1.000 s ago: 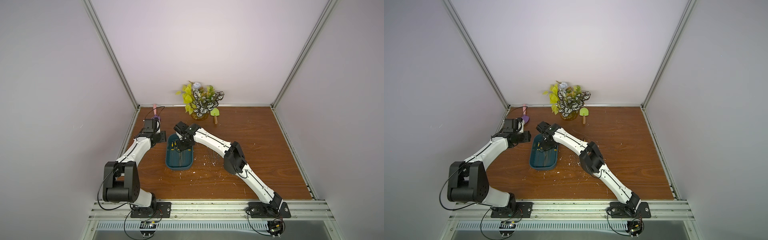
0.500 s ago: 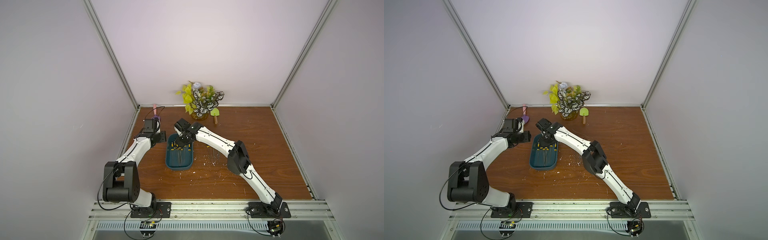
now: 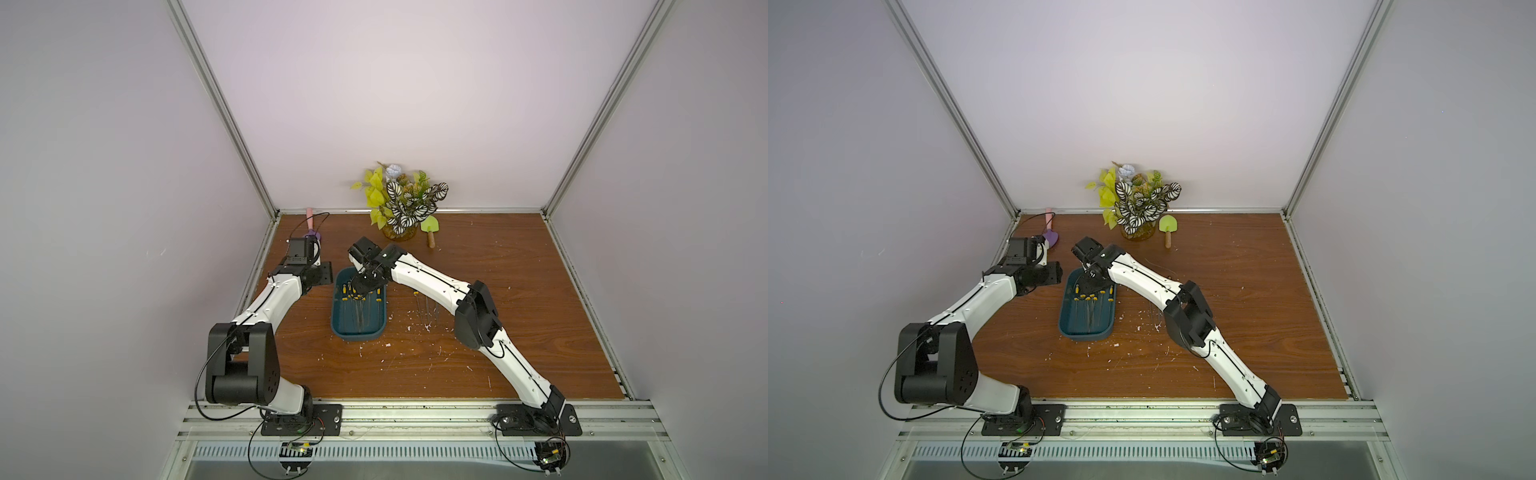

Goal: Take the file tool out of the storage box
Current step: Pick up the file tool from the storage box.

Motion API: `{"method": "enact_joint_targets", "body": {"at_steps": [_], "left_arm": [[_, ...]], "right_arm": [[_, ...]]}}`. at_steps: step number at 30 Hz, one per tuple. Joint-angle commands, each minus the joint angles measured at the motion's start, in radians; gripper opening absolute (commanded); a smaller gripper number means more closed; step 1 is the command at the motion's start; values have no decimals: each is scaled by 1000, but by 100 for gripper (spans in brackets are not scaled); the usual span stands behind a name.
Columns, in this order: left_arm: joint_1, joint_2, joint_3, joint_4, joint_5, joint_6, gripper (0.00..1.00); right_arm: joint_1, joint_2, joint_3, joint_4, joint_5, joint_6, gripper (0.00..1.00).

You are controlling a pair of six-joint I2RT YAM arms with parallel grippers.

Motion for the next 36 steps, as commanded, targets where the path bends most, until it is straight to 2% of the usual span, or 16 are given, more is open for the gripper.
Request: {"method": "enact_joint_targets", "body": {"at_steps": [1,24,26,30,36], "left_arm": [[12,-21,0,1,4,-4,58],[13,-8,0,-8,-19,4,58],[13,-4,1,-10,-22,6,58],[12,-3,3,-11,-30,7,58],[13,-5,6,-16,-35,14,58]], "right_arm": [[-1,20,30,-40,-4,16,32],[-12,136,103,-112,-61,8,31],[-13,140,107,-112,-66,5,29],[-15,137,112,-105,-66,2,19],[-20,141,111,-109,-53,11,19]]}}
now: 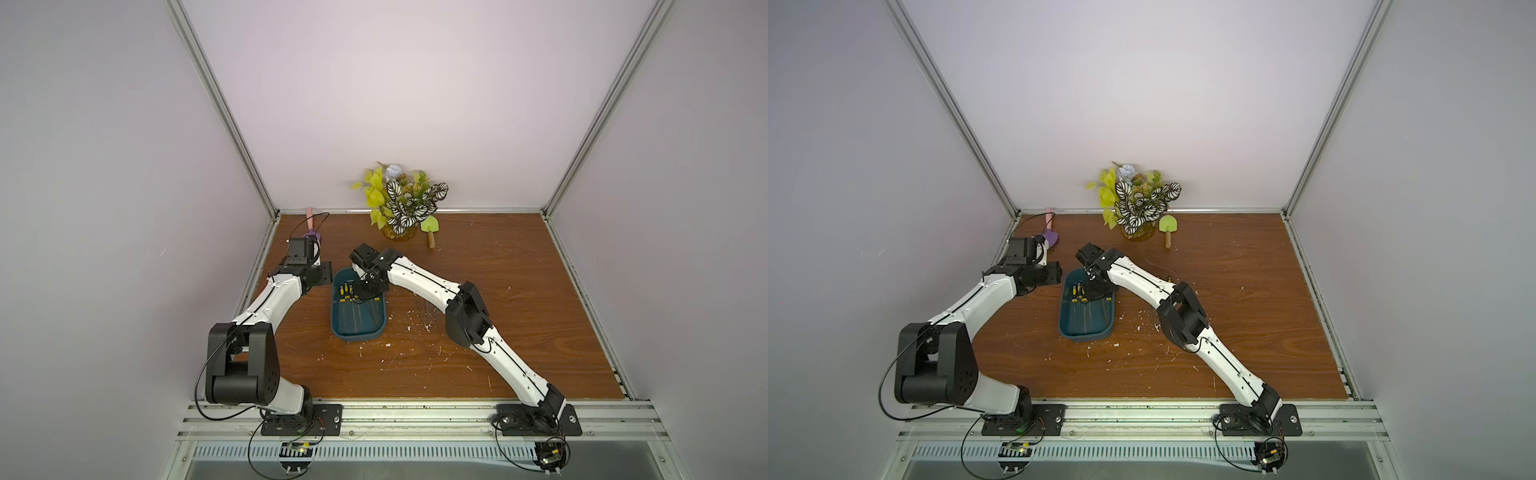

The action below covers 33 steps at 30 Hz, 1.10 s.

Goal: Take the file tool out of the storage box
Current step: Pick up the file tool from the storage box.

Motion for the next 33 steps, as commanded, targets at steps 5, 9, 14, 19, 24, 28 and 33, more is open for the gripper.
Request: {"method": "enact_joint_targets", "body": {"at_steps": [5,9,14,19,24,28,33], "left_arm": [[13,-4,12,-15,-12,12,58],[13,-2,13,-19,-12,12,58],[13,-4,14,-15,-16,13,58],[13,-5,13,-15,-20,12,58],[13,-8,12,-9,-19,11,58],[13,-3,16,-10,-13,13,58],[13,2,11,-4,-1,7,58]], "right_arm": [[-3,34,33,-30,-2,-6,26],[-2,42,39,-29,1,-11,21],[-4,-2,35,35,-19,-16,1],[-3,-84,30,149,-59,-15,1],[-15,-183,-18,244,-94,-23,1],[-39,-297,-160,348,-153,-7,0],[-84,-549,-591,594,-175,41,0]]}}
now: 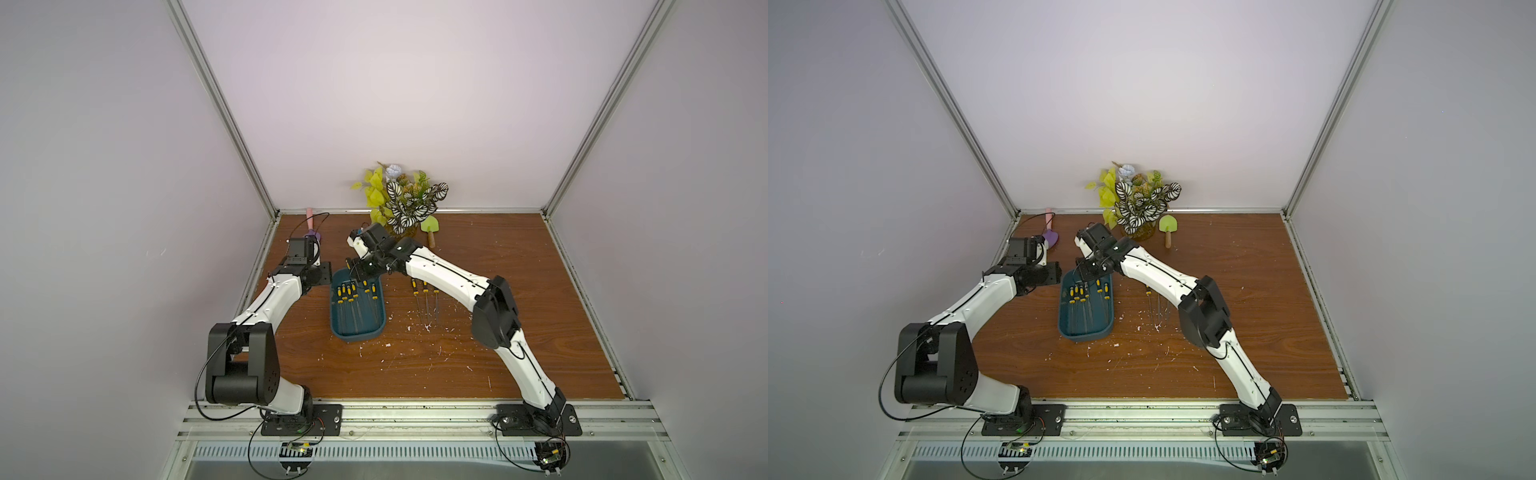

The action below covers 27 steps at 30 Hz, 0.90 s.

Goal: Take the file tool out of the storage box
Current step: Pick up the file tool from the storage box, then place the file tool at the center of the board.

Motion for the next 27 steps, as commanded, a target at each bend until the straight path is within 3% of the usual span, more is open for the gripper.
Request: {"method": "enact_joint_targets", "body": {"at_steps": [1,6,12,18,21,27], "left_arm": [[13,3,11,-3,11,2,58],[13,20,14,-1,31,2,58],[13,35,13,8,58,-5,58],[13,39,12,6,53,-2,58],[13,39,12,5,51,-2,58],[13,44,13,5,52,-1,58]], "right_arm": [[-57,-205,-282,244,-46,55,0],[-151,-504,-806,508,-47,102,0],[-290,-721,-1146,580,-114,109,0],[-460,-805,-1273,594,-195,46,0],[-504,-782,-1274,548,-155,20,0],[-536,-660,-1227,541,-198,-18,0]]}}
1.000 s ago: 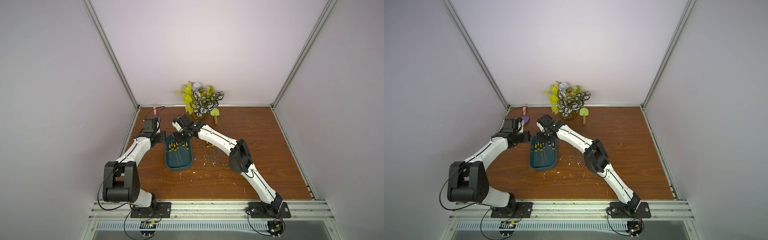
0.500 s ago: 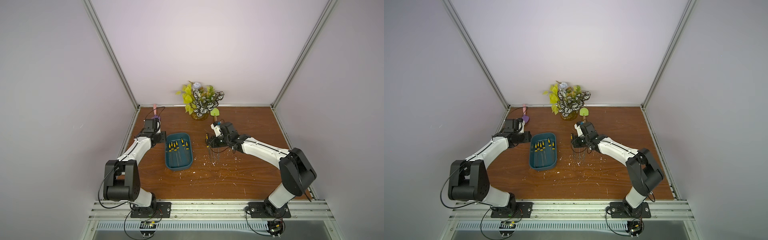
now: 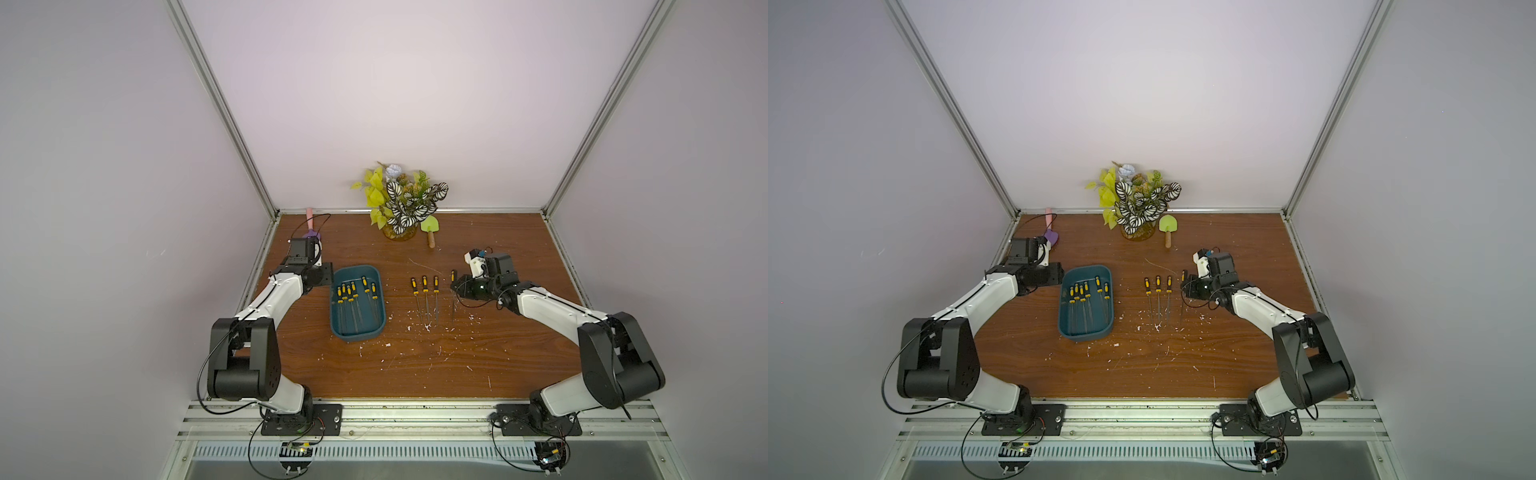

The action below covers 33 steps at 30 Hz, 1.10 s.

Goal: Take the file tool out of the storage box
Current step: Place the file tool at the center of the board.

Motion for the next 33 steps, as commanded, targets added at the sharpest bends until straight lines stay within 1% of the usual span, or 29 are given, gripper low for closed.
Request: {"method": "enact_joint_targets", "body": {"at_steps": [1,6,10,11,13,16,19,21,23,26,33], "left_arm": [[13,17,13,-3,8,0,58],[13,21,17,-8,3,2,58],[14,21,15,-9,2,3,58],[13,22,15,-9,1,2,58],[13,23,15,-10,1,4,58],[13,26,17,-11,-1,5,58],[13,29,23,-13,-1,8,58],[13,32,25,-14,0,9,58],[13,33,27,-15,5,10,58],[13,35,27,-13,11,8,58],[14,31,24,-12,13,7,58]], "right_arm": [[-1,57,46,19,-48,-39,0],[-1,134,66,58,-58,-35,0],[-1,167,71,87,-59,-28,0],[-1,173,73,88,-55,-27,3],[-2,180,66,99,-32,-23,13],[-4,196,66,85,-4,-31,25],[-9,193,68,66,29,-43,32],[-11,178,72,50,51,-52,36],[-11,163,86,24,93,-62,37],[-10,134,100,6,109,-68,36],[-9,147,123,-3,113,-68,31]]}}
